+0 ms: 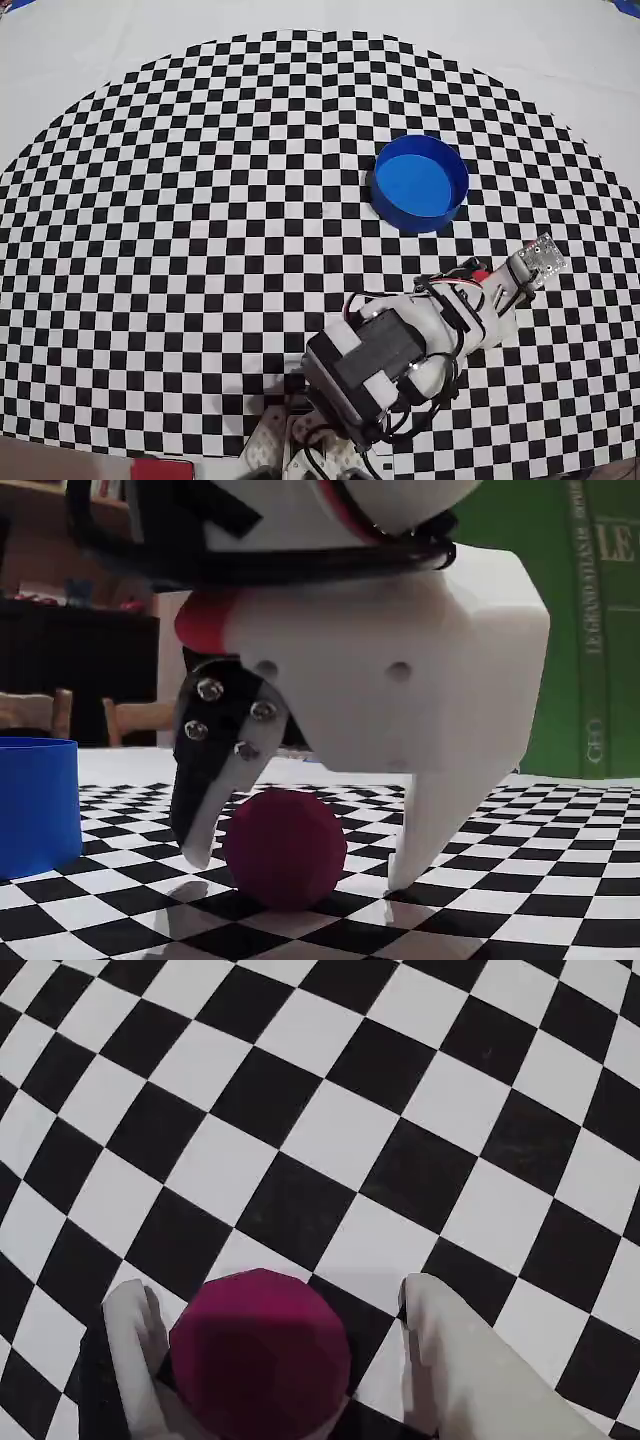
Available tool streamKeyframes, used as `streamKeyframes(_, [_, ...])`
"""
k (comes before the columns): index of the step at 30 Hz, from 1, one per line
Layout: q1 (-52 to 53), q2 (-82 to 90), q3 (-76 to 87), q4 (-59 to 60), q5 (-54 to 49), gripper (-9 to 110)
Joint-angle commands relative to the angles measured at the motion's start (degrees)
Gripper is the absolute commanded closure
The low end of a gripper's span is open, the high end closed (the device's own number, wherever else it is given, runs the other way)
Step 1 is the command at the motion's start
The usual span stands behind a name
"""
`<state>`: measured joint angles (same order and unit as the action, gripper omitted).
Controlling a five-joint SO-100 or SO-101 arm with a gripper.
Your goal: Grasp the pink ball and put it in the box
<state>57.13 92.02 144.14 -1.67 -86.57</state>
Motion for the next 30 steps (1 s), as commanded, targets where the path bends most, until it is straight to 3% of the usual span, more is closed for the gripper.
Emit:
streamKeyframes(1, [0.1,0.3,-1.8,-0.4,0.4,72])
streamKeyframes(15, [0.2,-0.3,-1.3,-0.4,0.4,73])
streamKeyframes(17, [0.2,-0.2,-1.4,-0.4,-0.1,79])
streamKeyframes(20, [-0.2,-0.2,-1.8,-0.4,0.4,101])
streamKeyframes(30, [0.2,1.8,-2.3,-0.7,0.3,101])
